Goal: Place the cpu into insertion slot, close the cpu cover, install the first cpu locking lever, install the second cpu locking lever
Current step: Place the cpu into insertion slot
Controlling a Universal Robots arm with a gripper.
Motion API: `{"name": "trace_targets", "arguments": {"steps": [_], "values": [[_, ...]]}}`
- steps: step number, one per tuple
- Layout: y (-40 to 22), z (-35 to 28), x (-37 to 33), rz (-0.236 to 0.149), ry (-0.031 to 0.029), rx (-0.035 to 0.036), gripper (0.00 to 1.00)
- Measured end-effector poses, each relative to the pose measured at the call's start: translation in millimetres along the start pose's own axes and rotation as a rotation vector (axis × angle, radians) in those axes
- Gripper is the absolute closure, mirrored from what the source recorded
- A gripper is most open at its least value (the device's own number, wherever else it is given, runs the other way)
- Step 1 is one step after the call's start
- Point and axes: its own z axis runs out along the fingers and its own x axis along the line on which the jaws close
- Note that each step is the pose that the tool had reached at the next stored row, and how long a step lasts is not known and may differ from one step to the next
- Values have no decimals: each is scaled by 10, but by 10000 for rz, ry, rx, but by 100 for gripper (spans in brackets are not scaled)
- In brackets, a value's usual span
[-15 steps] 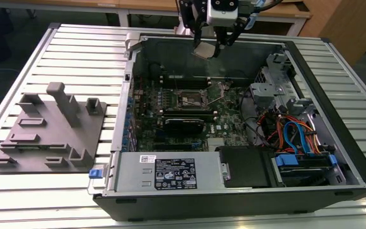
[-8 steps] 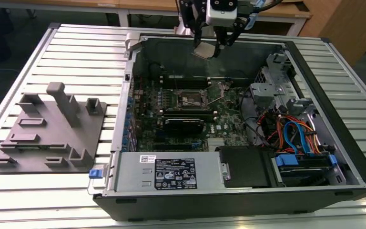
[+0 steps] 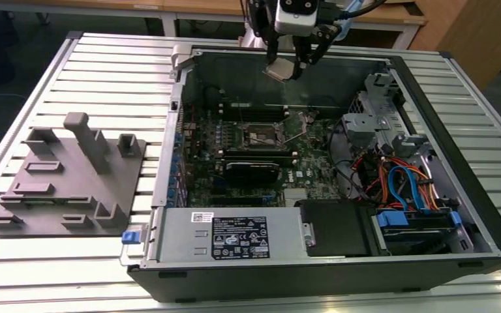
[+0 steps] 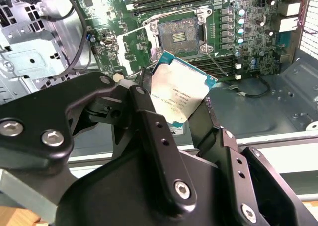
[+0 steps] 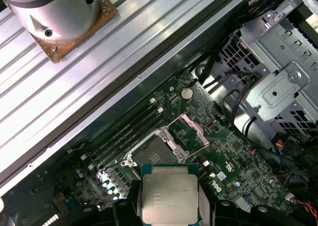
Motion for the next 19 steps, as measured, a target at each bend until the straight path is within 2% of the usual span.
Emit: {"name": "trace_targets", "arguments": {"steps": [19], "values": [[0,1,0,5,-13,15,46]]}}
